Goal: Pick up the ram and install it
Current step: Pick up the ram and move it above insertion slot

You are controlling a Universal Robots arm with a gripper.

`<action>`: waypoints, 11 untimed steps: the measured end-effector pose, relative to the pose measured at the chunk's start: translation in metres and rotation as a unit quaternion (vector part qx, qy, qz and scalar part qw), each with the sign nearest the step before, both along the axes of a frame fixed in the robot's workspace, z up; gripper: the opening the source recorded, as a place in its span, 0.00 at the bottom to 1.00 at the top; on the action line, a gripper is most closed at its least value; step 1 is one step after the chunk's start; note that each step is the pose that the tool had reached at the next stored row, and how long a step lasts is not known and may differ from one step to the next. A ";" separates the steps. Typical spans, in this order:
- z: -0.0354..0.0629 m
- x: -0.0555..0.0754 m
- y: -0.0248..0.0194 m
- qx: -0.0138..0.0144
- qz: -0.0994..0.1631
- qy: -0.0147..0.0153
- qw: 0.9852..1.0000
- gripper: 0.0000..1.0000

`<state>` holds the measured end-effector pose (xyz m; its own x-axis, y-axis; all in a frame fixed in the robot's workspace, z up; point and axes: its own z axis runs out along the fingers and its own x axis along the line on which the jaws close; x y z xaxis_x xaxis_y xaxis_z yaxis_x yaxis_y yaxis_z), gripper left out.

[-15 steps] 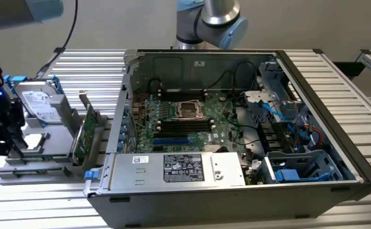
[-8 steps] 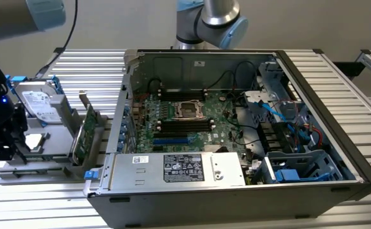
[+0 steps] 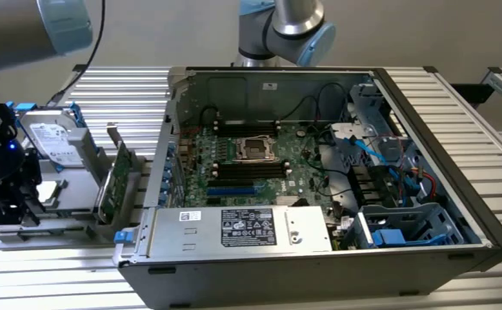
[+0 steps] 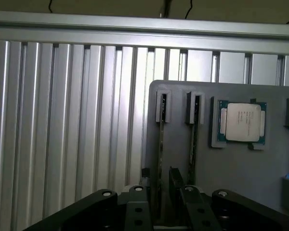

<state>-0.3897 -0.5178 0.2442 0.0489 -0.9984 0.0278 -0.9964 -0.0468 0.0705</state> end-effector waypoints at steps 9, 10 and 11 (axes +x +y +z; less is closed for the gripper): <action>-0.0164 0.004 -0.0003 0.000 0.001 0.000 1.000 0.30; -0.0182 0.004 -0.0003 0.000 0.002 0.000 1.000 0.30; -0.0200 0.004 -0.0003 0.000 0.002 0.000 1.000 0.30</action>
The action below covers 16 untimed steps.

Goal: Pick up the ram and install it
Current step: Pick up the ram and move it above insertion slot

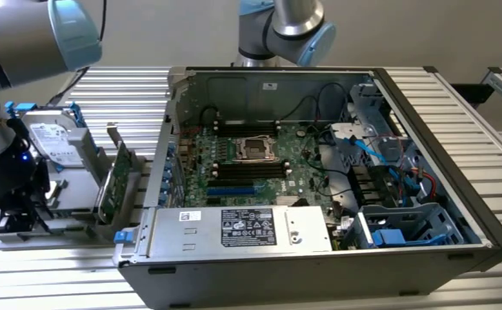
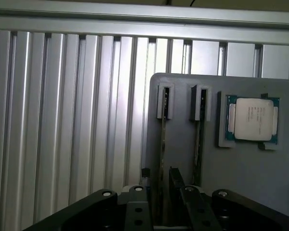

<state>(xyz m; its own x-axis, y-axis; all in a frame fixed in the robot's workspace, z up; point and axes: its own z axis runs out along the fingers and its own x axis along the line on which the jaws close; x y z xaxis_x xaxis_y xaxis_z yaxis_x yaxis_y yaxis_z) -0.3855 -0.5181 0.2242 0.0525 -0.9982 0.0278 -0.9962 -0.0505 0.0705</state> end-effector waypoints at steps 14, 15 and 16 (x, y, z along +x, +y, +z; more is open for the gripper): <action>-0.0255 0.002 0.0000 0.000 0.002 0.000 1.000 0.30; -0.0273 0.002 0.0000 0.000 0.002 0.000 1.000 0.30; -0.0291 0.003 0.0001 0.000 0.002 0.000 1.000 0.30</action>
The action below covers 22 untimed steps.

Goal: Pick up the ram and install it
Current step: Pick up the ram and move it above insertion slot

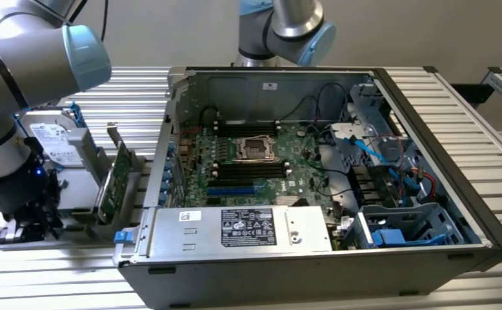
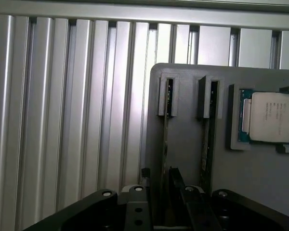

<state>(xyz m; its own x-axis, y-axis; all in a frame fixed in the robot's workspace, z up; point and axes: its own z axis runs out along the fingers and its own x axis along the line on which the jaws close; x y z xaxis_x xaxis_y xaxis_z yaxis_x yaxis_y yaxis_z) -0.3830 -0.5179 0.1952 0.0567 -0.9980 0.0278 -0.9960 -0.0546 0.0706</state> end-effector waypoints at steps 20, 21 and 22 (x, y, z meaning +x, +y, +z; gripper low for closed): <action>-0.0019 -0.004 0.0021 -0.001 0.000 0.000 1.000 0.14; -0.0019 -0.004 0.0021 -0.001 0.000 0.000 1.000 0.14; -0.0019 -0.004 0.0021 -0.001 0.000 0.000 1.000 0.14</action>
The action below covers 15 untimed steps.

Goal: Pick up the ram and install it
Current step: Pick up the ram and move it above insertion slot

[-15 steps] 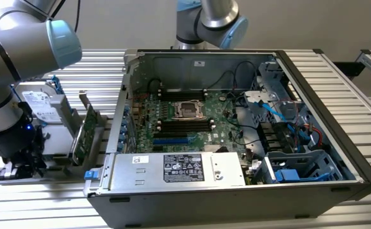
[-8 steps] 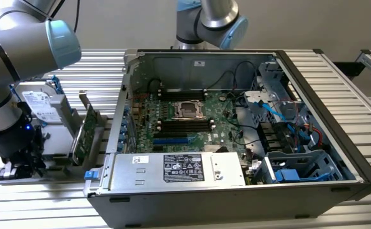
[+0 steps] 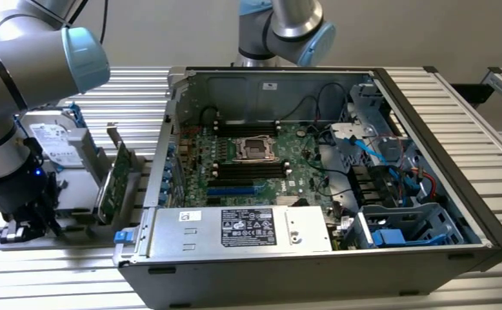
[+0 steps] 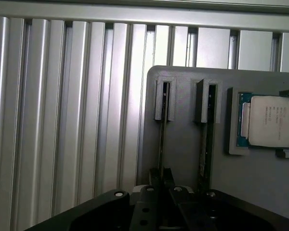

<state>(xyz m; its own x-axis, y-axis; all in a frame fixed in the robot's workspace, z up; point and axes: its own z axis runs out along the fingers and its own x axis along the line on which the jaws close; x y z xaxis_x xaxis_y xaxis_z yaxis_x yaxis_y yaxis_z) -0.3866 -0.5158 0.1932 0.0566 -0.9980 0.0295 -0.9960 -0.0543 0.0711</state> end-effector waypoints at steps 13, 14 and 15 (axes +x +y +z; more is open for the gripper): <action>0.0099 0.000 0.0000 0.000 0.000 0.000 1.000 0.14; 0.0136 0.000 0.0000 0.000 0.000 0.001 1.000 0.14; 0.0180 0.000 0.0000 0.000 0.000 0.001 1.000 0.14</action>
<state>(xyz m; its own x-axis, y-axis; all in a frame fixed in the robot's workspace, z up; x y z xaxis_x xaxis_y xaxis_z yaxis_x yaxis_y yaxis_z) -0.3861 -0.5158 0.2112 0.0566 -0.9980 0.0295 -0.9959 -0.0544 0.0727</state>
